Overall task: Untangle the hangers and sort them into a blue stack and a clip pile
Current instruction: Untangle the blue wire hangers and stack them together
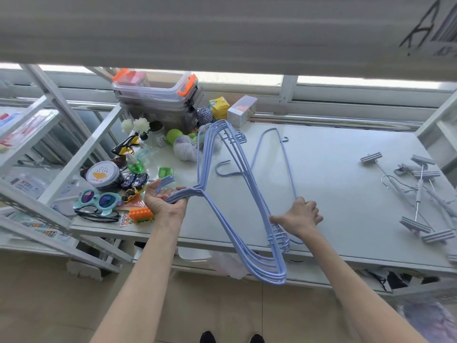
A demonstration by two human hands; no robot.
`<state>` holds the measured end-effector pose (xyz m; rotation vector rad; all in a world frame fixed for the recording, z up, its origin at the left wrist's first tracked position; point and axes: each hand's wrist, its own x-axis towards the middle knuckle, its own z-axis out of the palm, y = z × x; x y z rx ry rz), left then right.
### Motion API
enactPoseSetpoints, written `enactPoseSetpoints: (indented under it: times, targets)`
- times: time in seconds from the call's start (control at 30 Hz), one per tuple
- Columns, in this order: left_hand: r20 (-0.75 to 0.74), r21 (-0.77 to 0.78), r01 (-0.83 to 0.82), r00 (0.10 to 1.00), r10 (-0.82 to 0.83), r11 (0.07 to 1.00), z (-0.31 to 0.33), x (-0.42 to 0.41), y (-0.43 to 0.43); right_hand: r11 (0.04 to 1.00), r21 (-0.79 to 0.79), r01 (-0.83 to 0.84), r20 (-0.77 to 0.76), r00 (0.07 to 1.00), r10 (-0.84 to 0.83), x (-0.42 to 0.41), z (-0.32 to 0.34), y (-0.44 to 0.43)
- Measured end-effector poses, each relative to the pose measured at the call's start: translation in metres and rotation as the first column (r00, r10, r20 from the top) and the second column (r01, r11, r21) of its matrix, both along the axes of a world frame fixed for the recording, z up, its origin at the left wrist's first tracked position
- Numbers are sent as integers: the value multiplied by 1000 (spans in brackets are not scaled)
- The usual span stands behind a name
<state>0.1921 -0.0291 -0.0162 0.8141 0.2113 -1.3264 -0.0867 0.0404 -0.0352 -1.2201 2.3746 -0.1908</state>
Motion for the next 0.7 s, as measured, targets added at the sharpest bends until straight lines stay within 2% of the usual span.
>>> enactPoseSetpoints:
  times: [0.23, 0.33, 0.5, 0.7]
  targets:
    - [22, 0, 16, 1000, -16, 1000, 0, -9, -1, 991, -122, 59, 18, 998, -58, -24, 14, 19]
    - [69, 1, 82, 994, -82, 997, -5, -18, -5, 979, -166, 117, -10, 993, -120, -41, 21, 31]
    - [33, 5, 149, 988, -149, 989, -9, -43, -6, 935, -242, 261, 18, 964, -265, -75, 31, 52]
    - [70, 12, 261, 963, -261, 965, -10, -81, -6, 885, -326, 333, 34, 940, -341, -104, 37, 70]
